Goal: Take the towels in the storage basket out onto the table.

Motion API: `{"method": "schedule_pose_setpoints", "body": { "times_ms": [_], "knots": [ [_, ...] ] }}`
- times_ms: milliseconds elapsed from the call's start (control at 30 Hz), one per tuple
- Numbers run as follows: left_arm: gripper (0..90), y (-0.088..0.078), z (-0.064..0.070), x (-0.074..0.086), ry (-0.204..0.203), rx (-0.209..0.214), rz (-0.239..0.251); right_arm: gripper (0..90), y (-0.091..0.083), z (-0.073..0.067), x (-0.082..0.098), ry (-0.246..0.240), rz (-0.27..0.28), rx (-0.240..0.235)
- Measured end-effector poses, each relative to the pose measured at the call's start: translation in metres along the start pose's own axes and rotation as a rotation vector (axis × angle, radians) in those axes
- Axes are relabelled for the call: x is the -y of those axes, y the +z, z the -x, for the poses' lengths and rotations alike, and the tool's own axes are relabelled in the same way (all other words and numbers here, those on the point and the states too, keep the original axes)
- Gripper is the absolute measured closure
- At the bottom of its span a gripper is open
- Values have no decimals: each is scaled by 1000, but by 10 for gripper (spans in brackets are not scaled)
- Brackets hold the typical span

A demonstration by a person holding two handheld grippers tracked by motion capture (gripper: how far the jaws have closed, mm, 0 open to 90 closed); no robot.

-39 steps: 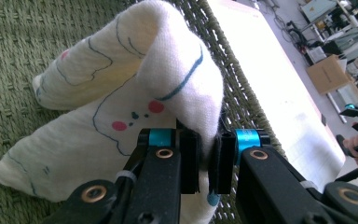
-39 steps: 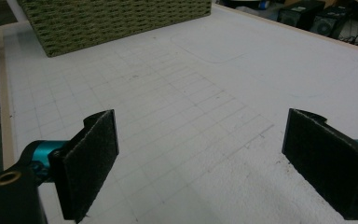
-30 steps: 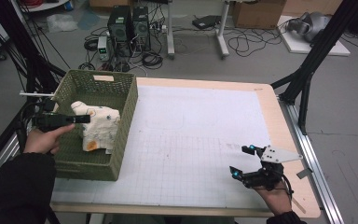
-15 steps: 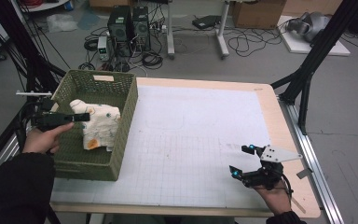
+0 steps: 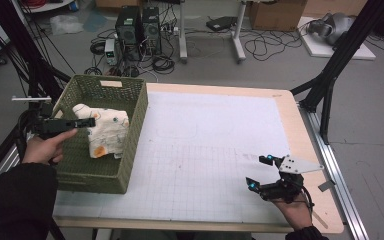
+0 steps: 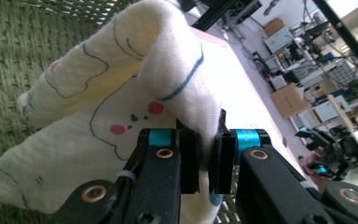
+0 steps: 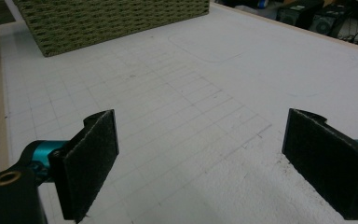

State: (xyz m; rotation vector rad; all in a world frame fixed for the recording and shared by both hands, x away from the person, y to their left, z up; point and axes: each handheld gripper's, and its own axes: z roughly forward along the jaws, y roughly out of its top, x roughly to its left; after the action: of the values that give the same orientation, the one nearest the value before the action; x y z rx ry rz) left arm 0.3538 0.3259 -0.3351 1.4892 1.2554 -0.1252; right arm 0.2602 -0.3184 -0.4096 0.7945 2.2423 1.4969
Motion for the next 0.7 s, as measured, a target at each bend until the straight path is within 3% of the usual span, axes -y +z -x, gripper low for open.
{"method": "schedule_pose_setpoints", "body": {
  "times_ms": [433, 700],
  "knots": [
    [845, 2, 16, -8, 0, 114, 26, 97, 0, 0, 0, -6, -3, -2],
    [845, 13, 34, -14, 27, 178, 14, 98, 0, 0, -1, -4, 2, 0]
  ]
}}
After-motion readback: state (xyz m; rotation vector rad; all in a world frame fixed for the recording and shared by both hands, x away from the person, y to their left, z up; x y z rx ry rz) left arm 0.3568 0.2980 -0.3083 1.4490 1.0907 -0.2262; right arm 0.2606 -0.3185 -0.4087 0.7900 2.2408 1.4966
